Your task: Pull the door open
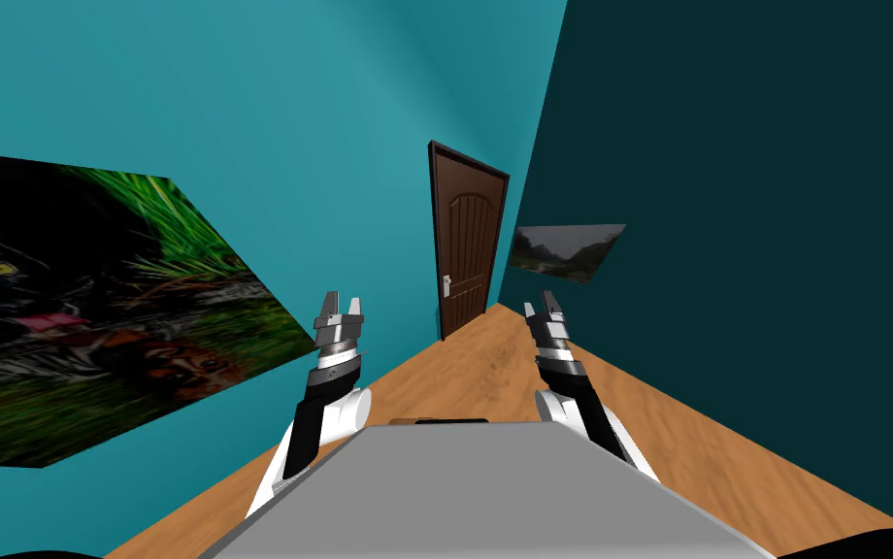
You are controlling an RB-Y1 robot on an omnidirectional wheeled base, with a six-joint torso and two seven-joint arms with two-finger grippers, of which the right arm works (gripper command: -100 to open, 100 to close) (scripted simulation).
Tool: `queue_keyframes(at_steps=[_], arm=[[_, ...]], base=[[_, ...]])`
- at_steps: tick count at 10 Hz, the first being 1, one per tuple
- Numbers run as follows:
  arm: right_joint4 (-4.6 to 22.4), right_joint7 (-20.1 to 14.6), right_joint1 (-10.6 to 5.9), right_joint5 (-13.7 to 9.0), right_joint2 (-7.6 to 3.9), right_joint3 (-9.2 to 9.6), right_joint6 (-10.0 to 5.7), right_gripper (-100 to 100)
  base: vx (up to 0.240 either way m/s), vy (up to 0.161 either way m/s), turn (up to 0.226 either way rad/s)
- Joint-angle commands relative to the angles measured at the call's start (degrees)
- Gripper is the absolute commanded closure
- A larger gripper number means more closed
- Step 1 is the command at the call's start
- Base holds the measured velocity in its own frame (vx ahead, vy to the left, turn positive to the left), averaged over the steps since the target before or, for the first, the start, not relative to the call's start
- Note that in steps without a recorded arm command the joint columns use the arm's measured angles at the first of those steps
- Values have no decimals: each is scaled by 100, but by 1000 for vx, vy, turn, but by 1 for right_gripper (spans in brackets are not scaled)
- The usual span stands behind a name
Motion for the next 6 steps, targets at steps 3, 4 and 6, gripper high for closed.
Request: queue_keyframes(at_steps=[3, 4, 6], arm=[[335, 185, -151, 314, -113, 26, -106, -100], [470, 260, -213, 441, -152, 37, -149, -100], [700, 388, -317, 657, -216, 54, -223, -100]], base=[[115, -5, 4], [133, 36, 1], [150, 19, 7]])
